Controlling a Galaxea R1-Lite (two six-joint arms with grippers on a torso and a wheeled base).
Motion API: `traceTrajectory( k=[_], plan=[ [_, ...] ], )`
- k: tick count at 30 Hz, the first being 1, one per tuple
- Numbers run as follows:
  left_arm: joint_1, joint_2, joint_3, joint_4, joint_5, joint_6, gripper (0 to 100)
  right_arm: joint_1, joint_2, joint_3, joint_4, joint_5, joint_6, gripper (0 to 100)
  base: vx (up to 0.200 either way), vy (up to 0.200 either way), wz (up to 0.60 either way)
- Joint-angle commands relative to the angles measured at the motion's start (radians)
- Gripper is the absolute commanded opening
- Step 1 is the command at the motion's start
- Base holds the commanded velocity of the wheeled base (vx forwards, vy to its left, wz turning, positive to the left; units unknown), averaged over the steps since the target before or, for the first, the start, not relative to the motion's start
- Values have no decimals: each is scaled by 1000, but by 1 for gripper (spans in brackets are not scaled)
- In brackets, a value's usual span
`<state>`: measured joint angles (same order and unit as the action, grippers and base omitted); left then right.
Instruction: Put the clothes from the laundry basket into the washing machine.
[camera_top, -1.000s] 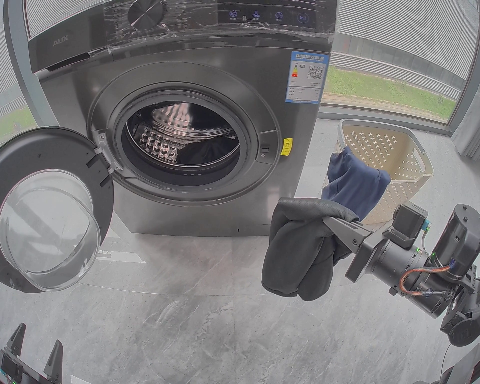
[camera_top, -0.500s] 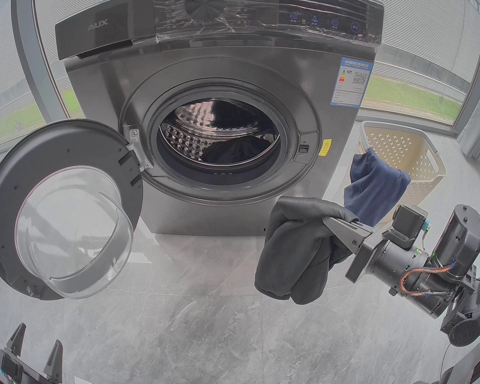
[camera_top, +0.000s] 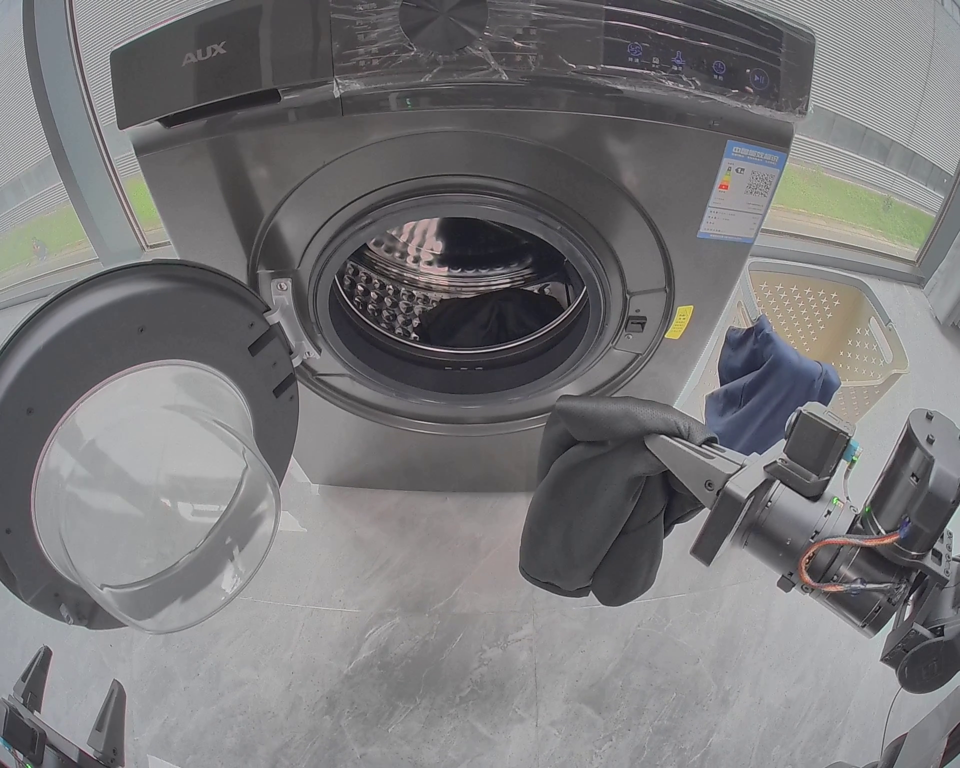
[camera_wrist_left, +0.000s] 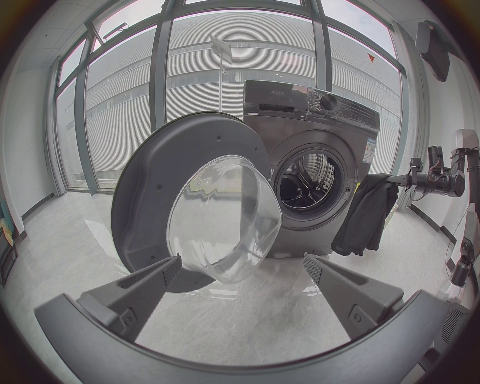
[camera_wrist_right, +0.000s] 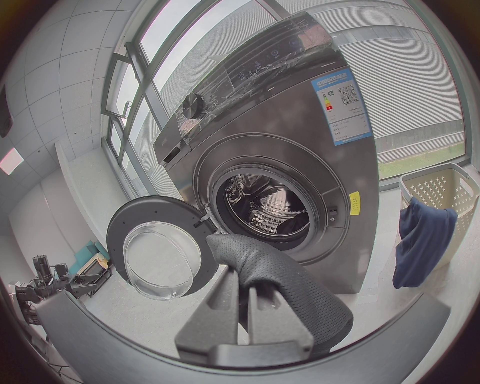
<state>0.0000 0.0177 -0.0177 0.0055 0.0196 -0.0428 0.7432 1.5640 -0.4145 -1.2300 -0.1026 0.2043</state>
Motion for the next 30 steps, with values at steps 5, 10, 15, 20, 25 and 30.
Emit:
traceTrajectory(
  k=[5, 10, 15, 20, 25, 30],
  plan=[
    [0, -16, 15, 1, 0, 0, 100, 1, 1, 2, 0, 0, 0, 0, 200, 0, 0],
    [0, -16, 15, -1, 0, 0, 100, 1, 2, 3, 0, 0, 0, 0, 0, 0, 0],
    [0, -16, 15, -1, 0, 0, 100, 1, 2, 5, 0, 0, 0, 0, 0, 0, 0],
    [0, -16, 15, -1, 0, 0, 100, 2, 4, 5, 0, 0, 0, 0, 0, 0, 0],
    [0, -16, 15, 1, 0, 0, 100, 2, 4, 5, 1, 0, 0, 0, 0, 0, 0],
    [0, -16, 15, -1, 0, 1, 100, 2, 4, 5, 0, 0, 0, 0, -200, 0, 0]
  ],
)
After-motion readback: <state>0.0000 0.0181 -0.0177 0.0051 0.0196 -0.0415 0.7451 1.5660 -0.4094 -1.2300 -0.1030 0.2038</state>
